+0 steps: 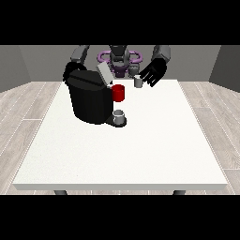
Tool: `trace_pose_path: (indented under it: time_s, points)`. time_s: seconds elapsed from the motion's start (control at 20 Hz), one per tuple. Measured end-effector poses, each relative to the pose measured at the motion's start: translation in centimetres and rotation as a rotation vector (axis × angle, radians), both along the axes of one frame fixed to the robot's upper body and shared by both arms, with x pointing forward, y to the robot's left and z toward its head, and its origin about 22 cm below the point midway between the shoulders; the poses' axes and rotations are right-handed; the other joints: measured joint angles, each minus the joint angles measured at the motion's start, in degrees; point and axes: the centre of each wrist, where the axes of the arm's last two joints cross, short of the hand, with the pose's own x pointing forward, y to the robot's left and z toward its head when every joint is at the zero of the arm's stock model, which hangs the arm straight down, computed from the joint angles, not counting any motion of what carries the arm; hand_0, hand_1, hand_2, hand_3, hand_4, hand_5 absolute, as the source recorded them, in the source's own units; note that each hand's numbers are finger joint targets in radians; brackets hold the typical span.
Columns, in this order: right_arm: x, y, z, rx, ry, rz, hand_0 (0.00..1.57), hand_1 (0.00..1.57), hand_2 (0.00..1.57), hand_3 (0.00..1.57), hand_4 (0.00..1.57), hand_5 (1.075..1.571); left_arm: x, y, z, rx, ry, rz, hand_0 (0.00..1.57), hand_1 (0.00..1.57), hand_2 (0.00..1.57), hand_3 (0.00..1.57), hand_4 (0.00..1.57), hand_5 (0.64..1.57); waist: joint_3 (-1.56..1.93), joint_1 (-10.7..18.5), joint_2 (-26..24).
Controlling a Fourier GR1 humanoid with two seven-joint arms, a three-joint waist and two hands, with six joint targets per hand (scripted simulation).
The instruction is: Insert the coffee pod into the coffee machine and close the lid
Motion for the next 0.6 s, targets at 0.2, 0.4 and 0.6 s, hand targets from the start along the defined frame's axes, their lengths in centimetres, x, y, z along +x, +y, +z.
trace_pose_path:
  time_s: [0.2, 0.4, 0.6]
  points:
    - [0.1, 0.5, 0.3, 0.002, -0.026, 0.015, 0.0, 0.0, 0.0, 0.0, 0.53, 1.571, 0.6, -0.6, 2.5, -0.027, -0.027, 0.015, 1.21, 1.21, 1.25, 1.19, 0.49, 1.571, 0.0, -1.26, 0.91]
    - [0.0, 1.3, 0.9, -0.014, -0.031, 0.028, 0.0, 0.0, 0.0, 0.0, 0.51, 1.571, 1.0, -0.8, 4.3, -0.04, -0.035, 0.027, 1.26, 1.26, 1.32, 1.26, 0.49, 1.571, 0.0, -2.73, 0.88]
    - [0.4, 2.1, 2.2, -0.021, -0.058, 0.023, 0.0, 0.0, 0.0, 0.0, 0.51, 1.571, 1.2, -0.3, 6.5, -0.034, -0.064, 0.024, 1.28, 1.28, 1.33, 1.26, 0.52, 1.571, 0.0, -3.98, 2.37]
